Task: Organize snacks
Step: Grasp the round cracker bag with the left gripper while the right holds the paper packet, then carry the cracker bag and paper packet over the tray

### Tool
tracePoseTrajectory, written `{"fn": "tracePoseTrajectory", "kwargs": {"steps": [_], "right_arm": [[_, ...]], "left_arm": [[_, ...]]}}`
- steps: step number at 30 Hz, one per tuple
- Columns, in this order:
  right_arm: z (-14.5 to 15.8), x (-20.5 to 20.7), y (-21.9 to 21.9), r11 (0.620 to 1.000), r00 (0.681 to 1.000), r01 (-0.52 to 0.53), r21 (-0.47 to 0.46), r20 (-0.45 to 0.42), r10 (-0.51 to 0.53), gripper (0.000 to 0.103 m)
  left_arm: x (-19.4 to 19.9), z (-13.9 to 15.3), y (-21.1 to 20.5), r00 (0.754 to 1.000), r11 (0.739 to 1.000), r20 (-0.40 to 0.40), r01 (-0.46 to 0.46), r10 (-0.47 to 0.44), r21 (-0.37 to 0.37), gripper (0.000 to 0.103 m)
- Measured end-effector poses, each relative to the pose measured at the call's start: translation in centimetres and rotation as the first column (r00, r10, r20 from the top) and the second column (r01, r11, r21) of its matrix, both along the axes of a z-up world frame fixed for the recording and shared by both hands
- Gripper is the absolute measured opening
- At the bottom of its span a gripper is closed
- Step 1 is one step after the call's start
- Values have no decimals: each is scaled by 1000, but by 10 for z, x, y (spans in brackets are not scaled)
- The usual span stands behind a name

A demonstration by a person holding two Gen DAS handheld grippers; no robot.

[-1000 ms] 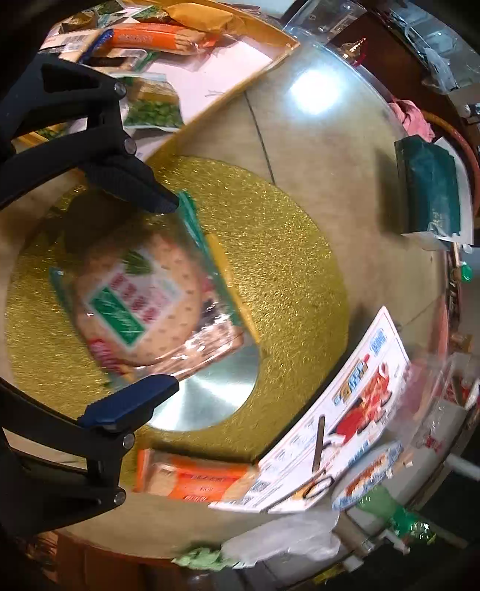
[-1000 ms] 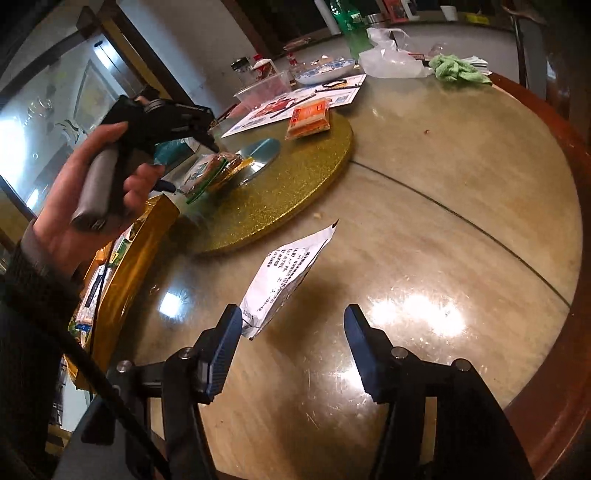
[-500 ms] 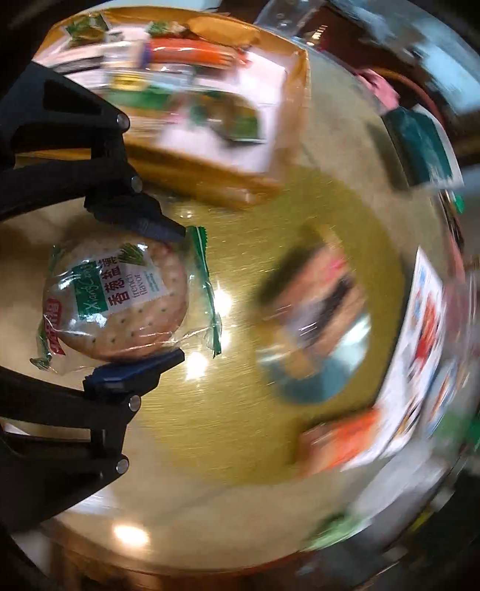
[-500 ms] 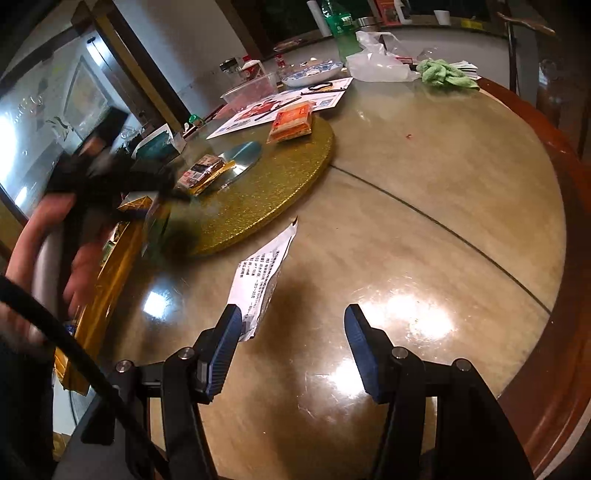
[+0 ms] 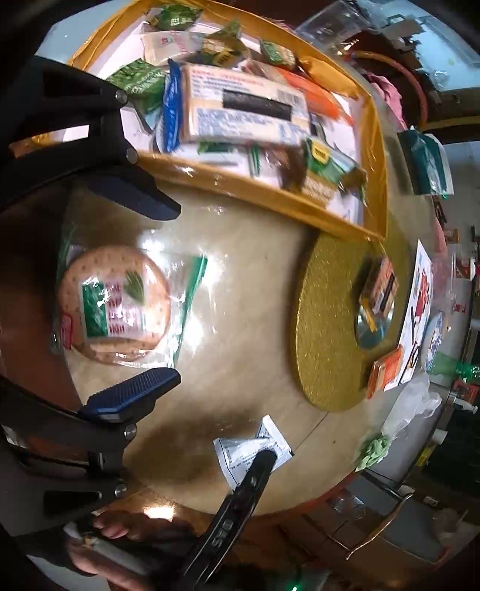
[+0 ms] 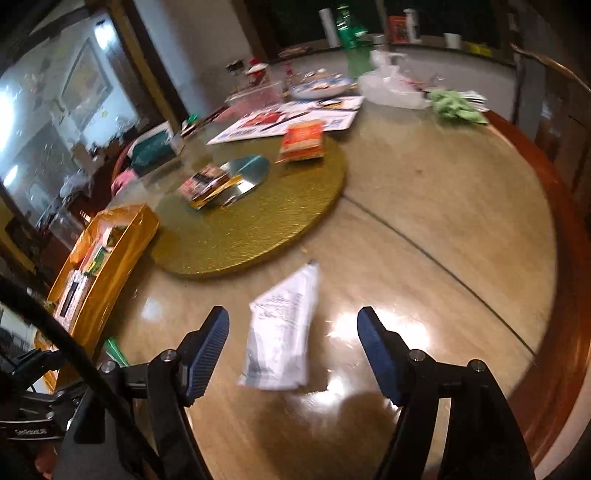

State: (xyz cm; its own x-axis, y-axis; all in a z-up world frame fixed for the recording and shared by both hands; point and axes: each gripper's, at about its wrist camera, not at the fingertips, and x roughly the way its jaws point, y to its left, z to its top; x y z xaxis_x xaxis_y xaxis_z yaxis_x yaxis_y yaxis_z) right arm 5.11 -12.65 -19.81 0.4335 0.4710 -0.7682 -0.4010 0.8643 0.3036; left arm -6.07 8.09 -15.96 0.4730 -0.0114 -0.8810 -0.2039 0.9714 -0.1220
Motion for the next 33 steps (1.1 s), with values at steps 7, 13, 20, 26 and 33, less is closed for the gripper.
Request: {"fn": "tracePoseTrajectory", "kwargs": {"steps": [7,13,20,26,33], "right_arm": [[-15,-12,-3,999,999,39,-31,-7,-39,25],[-16,-26,-15,999,999,36,-11,-4,-36,23],[-15,-54,-20,999,1000,8,46,-19,-7,21],[-5,-73,0,991,997,-72,116,-11,74,20],[33,-85,47,958,976,-216,189,67,207,21]], "left_arm": [[-17,-13,-5,998,998,-23,59,-59,-5,82],[-13,-31,-35,988,984,-75,145,-138,103,83],[-29,-32,-38,996,986,5,89,-91,143,76],[-56,-7,-22,993,997,105,43,-49,65,76],[-89,44,42,965,991,228,-134,126,21,77]]}}
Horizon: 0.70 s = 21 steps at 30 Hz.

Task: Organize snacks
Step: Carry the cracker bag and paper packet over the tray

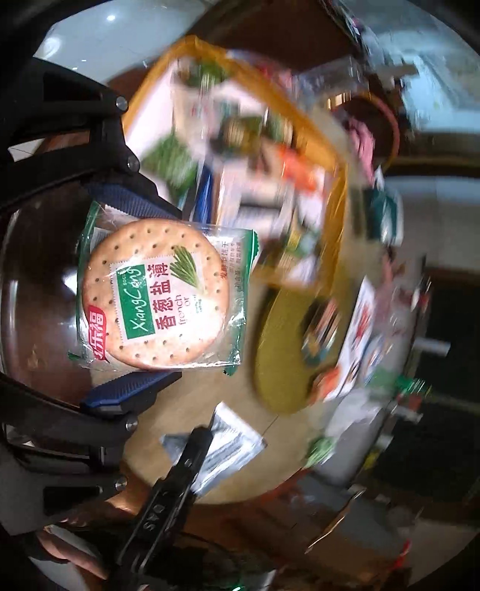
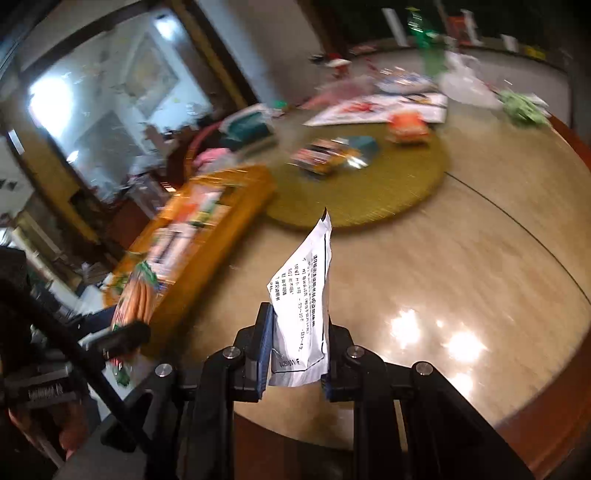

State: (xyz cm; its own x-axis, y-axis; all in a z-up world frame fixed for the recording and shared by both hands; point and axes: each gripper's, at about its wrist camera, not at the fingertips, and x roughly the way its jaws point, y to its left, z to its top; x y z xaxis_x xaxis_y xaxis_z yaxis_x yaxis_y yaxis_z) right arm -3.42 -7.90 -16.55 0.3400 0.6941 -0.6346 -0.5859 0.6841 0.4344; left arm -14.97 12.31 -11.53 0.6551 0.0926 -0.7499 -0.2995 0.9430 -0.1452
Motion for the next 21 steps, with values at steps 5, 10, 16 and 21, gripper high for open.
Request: {"fn": "tracePoseTrajectory", "kwargs": {"steps": [5,10,16,21], "right_arm": [[13,6,59,994,994,-107,19,-5,107,21],[16,21,119,984,984,-177,-9,-16,177,21],[23,46,174,980,979,-199,-15,-41,198,21],[19,66,206,980,981,-191,-48,-47,189,21]], "left_arm": [[-15,2,57,989,989,6,-144,144,7,77],[-21,-10,100,971,971,-21,-238,238,2,77],[-18,-22,116,965,966,-39,-258,259,29,77],[-7,-31,126,966,967,-50,-251,253,45,77]]}}
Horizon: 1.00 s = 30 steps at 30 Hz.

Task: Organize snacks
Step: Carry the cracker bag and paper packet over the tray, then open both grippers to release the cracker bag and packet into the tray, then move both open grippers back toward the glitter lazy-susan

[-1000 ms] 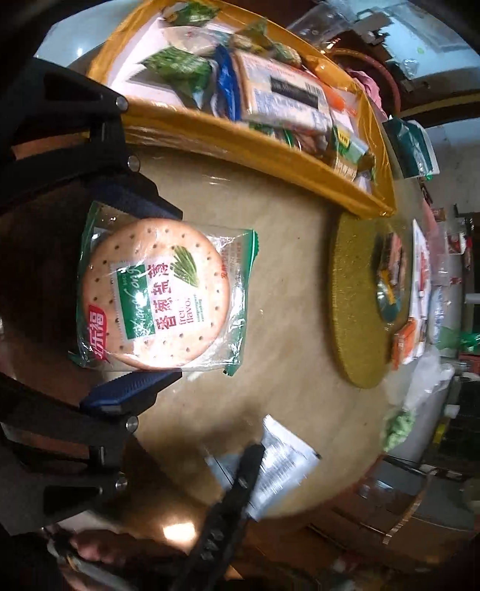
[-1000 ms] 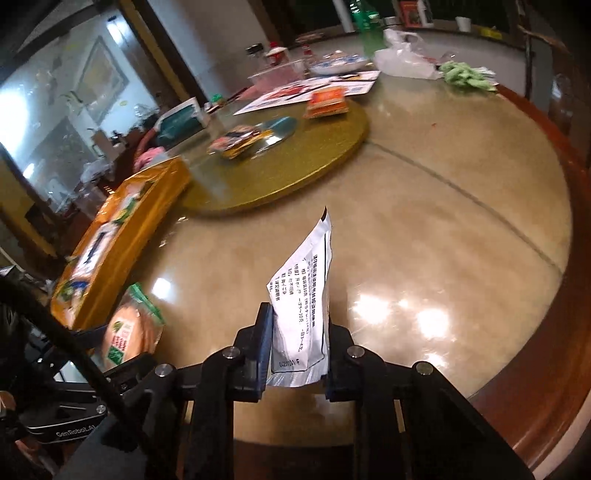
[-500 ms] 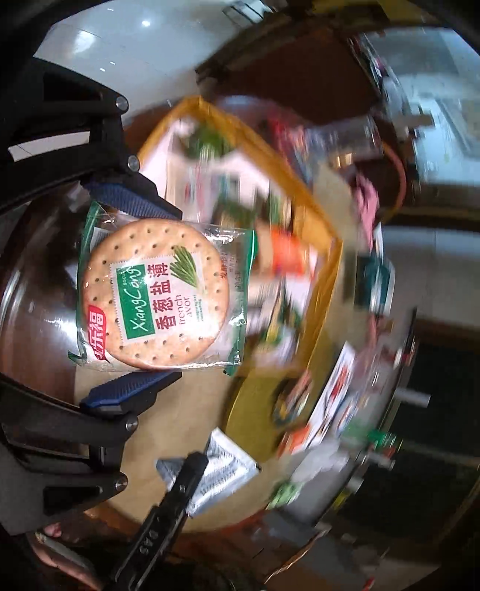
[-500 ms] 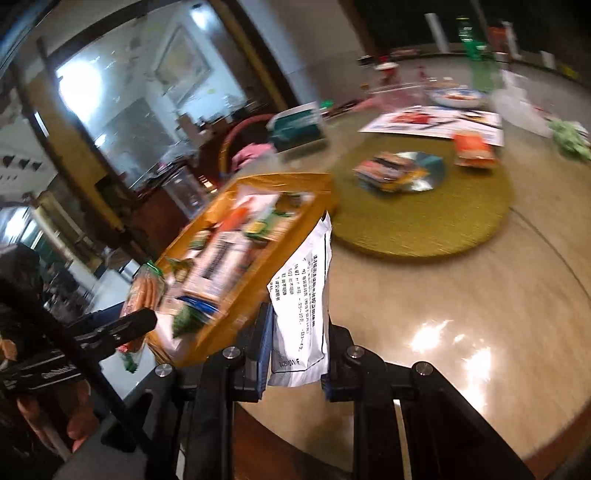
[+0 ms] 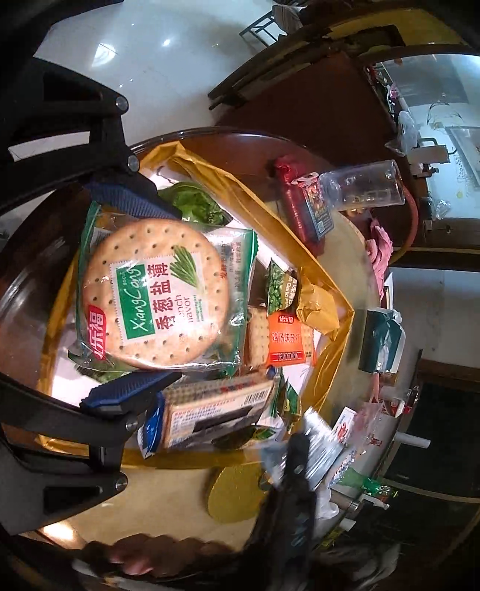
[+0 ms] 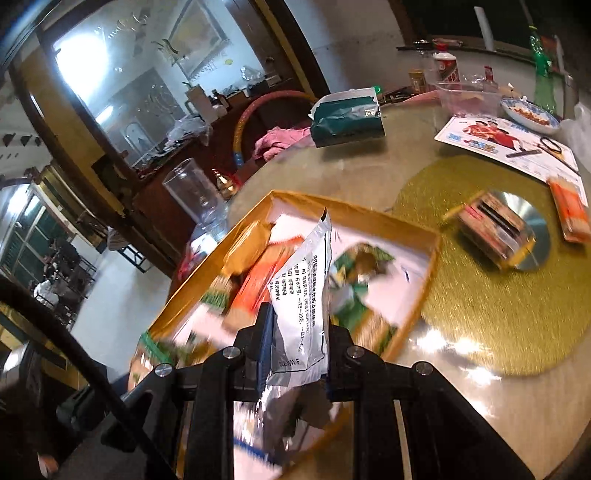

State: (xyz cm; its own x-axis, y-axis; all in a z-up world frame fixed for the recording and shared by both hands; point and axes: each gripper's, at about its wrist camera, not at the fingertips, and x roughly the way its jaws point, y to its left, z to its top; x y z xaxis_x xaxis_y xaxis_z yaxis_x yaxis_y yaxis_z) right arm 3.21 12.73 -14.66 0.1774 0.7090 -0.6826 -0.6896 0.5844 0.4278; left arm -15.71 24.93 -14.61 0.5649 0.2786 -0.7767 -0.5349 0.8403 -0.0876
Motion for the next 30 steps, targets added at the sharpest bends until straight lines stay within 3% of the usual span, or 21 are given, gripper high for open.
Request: {"fn": "tracePoseTrajectory", "kwargs": {"steps": [9,12,14,16,19,23,25,26,30], "right_arm": [[-19,9,33,998,1000,12,-62,-13,-13,26],[-17,10,29,999,999,31,-40,-33,-32,49],[-10,5,20,999,999,36,-6,-22,-36,56],[-3,-1,5,999,999,45,25,-15,-45,59],[3,-11,-16,997,999,47,59,-23,-46,60],[9,-27,-50,996,998,57,69,5,-57,70],[12,-33,-65,995,997,77,57,24,-79,72],[13,-36,-71,995,995,90,45,34,-91,75],[15,-51,-102,987,983,158,-1,97,-157,78]], "left_arm": [[11,-11,6,999,1000,-37,8,-7,11,77],[10,-9,6,1000,1000,-17,15,-15,-6,81],[5,-6,8,999,1000,51,-6,7,-17,93],[5,-7,8,998,998,47,-51,53,-30,93],[6,-3,3,999,998,20,-50,50,-24,93],[-8,11,-7,987,993,109,-120,117,12,95],[3,4,-13,995,995,3,-95,95,26,95],[3,3,-18,996,996,-14,-85,86,35,95],[-11,16,-37,989,993,94,-117,114,33,95]]}}
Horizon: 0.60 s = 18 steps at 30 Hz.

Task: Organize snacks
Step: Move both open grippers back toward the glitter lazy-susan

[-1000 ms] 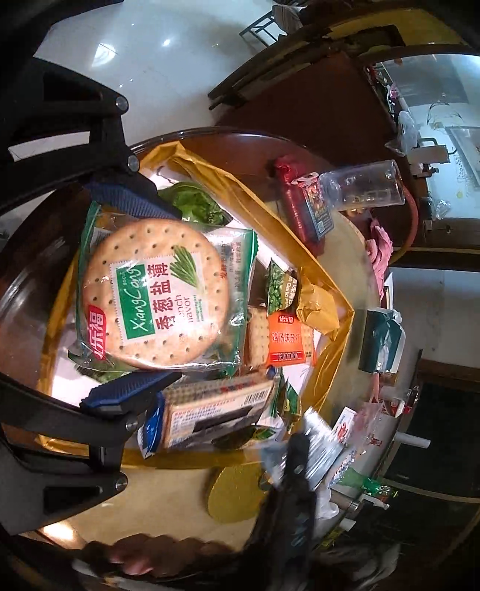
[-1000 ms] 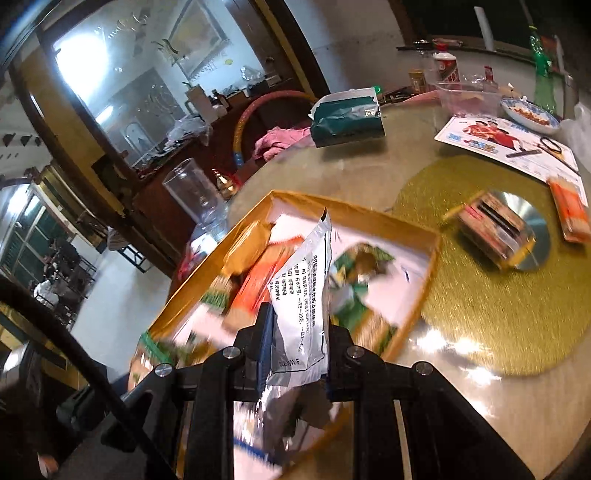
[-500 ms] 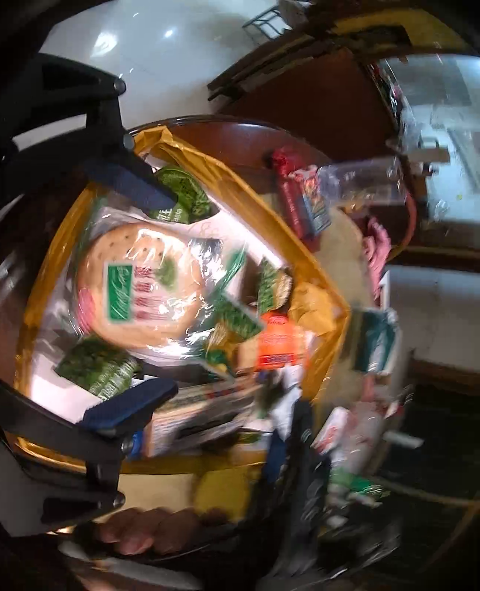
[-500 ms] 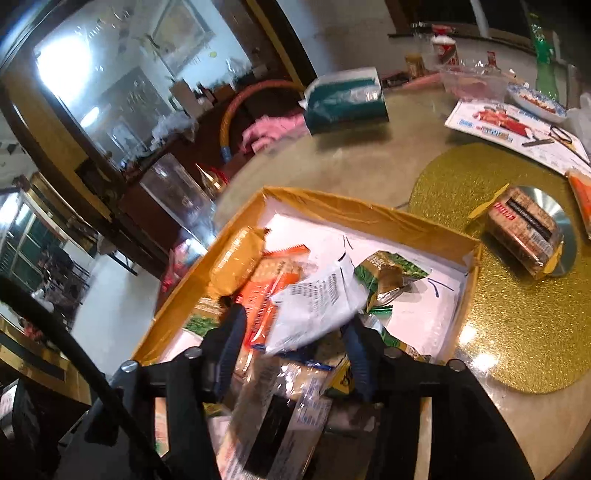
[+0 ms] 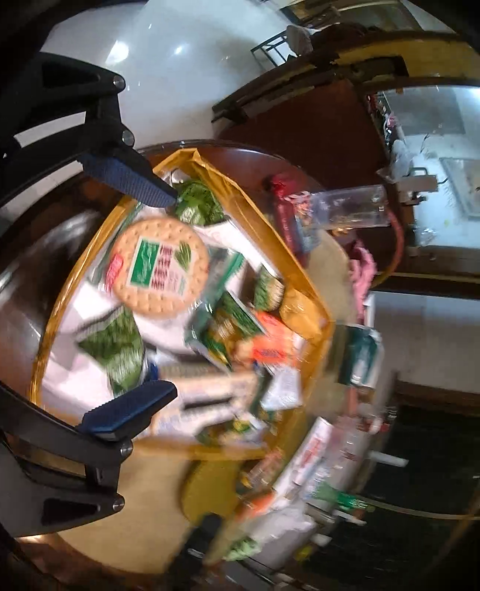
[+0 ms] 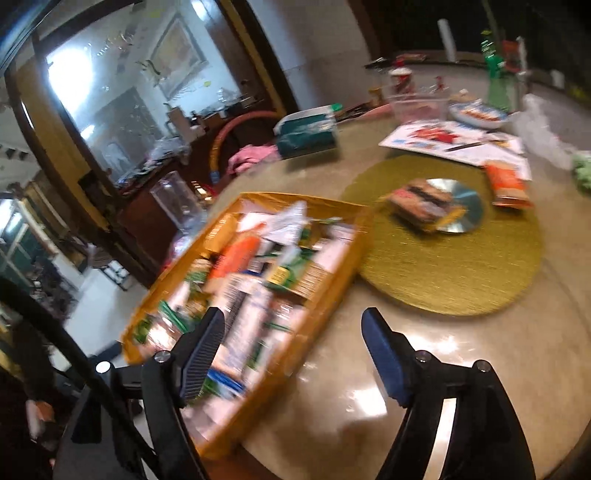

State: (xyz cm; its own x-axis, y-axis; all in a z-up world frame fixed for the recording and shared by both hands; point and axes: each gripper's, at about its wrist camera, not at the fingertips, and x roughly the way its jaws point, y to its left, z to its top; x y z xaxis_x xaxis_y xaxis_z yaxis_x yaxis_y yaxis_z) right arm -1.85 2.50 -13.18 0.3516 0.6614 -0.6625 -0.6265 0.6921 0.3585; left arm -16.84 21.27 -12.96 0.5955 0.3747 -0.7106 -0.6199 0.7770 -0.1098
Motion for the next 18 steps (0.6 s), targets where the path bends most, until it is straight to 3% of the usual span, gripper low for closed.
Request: {"fn": "tracePoseTrajectory", "kwargs": {"steps": [3,6,18], "right_arm": [[0,-10,-19,1000,1000,8,-3,26,-8,78],[-2,-16,-36,1000,999,17,-15,47,-16,78],[-17,-11,-90,996,998,69,61,-14,-69,78]], "left_arm": [[5,6,-15,999,999,-1,33,-33,-13,95],[9,12,-37,998,997,-8,70,-69,19,95],[32,19,-101,988,977,-44,154,-149,150,95]]}}
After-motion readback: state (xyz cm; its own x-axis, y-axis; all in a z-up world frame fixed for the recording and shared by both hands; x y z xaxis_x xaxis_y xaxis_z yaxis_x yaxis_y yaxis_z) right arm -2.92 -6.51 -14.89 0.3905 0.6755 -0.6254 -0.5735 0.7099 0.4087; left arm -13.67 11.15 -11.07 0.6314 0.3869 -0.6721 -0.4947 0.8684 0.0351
